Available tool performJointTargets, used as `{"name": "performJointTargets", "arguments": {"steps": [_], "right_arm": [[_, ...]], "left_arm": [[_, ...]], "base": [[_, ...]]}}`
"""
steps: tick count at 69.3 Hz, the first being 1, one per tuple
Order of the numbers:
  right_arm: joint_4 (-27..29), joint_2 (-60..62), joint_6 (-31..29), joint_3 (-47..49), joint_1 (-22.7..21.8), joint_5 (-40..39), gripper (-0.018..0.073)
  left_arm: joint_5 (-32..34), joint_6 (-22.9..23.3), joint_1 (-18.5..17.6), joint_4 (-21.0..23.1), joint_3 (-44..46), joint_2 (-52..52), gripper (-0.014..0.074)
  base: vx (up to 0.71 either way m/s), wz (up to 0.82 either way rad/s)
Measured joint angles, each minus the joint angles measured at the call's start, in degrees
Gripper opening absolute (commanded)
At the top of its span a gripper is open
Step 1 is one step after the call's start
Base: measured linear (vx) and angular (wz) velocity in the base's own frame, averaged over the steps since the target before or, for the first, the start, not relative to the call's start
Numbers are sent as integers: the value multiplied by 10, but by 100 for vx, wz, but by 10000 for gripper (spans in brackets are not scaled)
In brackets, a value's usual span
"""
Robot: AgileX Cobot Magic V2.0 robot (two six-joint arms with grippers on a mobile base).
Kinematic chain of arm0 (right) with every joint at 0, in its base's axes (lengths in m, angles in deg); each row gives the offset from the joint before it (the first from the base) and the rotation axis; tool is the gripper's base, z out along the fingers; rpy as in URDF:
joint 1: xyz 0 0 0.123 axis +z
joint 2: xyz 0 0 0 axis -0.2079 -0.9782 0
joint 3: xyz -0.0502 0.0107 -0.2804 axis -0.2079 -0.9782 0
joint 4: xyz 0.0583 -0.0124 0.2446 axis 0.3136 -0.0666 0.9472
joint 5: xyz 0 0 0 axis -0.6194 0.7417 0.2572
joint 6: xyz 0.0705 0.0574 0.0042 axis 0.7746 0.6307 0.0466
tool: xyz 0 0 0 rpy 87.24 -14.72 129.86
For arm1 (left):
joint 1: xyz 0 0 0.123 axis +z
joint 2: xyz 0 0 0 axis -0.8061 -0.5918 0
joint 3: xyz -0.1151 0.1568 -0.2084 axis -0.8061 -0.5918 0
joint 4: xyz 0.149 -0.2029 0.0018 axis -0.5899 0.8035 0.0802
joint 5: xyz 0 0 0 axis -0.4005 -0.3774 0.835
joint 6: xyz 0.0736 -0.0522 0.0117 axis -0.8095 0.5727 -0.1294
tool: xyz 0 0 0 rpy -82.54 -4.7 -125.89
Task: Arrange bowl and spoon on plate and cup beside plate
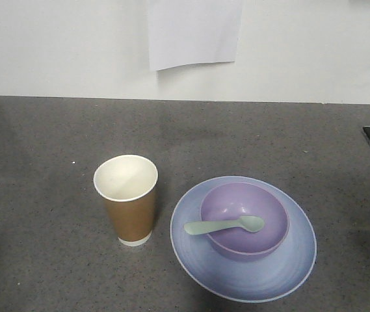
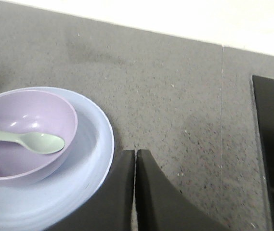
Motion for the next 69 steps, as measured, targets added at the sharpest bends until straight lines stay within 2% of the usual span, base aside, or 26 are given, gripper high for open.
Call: {"name": "performJointTargets", "arguments": {"steps": [13,25,38,69], "right_arm": [[-1,85,0,-144,0,-167,-10],[0,182,-1,-246,-23,-243,-10],[8,268,-1,-306,-57,-255,-10],[22,280,0,-310,-60,-253,-10]], "left_arm": [[0,0,0,0,0,0,-8],[0,0,0,0,0,0,-8],[0,0,0,0,0,0,-6],[2,0,0,0,0,0,-6]], "base": [[0,0],[0,0],[0,0],[0,0]]}}
